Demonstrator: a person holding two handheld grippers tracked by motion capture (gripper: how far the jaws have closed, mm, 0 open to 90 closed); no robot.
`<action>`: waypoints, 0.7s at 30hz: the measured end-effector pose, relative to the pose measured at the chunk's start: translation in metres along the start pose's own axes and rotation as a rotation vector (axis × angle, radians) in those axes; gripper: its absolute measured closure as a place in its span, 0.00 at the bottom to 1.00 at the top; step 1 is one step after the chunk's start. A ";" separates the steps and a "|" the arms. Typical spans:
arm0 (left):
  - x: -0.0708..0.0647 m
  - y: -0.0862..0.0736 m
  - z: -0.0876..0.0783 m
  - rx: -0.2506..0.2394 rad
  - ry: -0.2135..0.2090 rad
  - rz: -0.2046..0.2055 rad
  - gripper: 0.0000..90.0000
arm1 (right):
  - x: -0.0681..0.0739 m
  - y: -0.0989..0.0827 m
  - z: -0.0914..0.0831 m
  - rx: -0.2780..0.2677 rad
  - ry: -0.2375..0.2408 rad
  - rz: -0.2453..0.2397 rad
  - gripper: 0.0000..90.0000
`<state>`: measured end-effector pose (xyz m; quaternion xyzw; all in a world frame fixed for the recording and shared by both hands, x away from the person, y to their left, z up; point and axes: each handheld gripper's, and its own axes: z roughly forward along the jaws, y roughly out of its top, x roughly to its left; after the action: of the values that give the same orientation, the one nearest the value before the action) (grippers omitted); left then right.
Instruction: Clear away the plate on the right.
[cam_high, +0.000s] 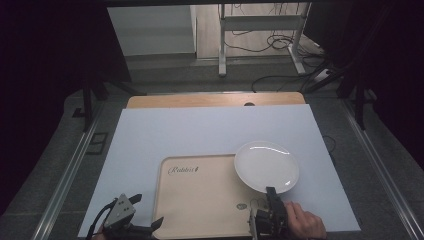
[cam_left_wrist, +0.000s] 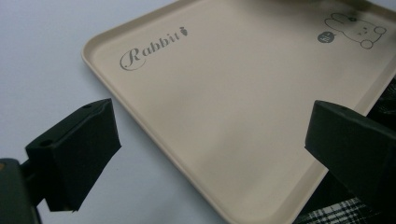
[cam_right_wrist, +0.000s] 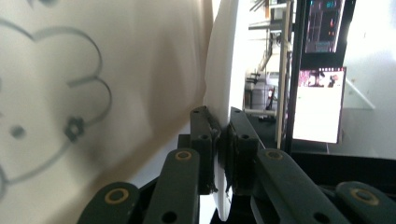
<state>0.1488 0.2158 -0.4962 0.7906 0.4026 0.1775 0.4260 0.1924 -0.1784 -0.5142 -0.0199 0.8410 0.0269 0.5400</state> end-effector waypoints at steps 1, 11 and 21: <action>0.000 0.000 0.000 0.000 0.000 0.001 0.03 | 0.000 0.003 -0.003 0.009 0.008 -0.009 0.93; 0.000 0.000 0.000 0.000 0.001 0.002 0.03 | 0.007 0.027 -0.009 -0.076 0.025 -0.034 0.93; 0.000 0.000 0.000 0.000 0.002 0.005 0.03 | 0.015 0.046 -0.012 -0.152 0.026 -0.047 0.93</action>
<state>0.1484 0.2156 -0.4961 0.7914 0.4009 0.1792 0.4253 0.1726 -0.1335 -0.5213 -0.0809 0.8426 0.0775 0.5267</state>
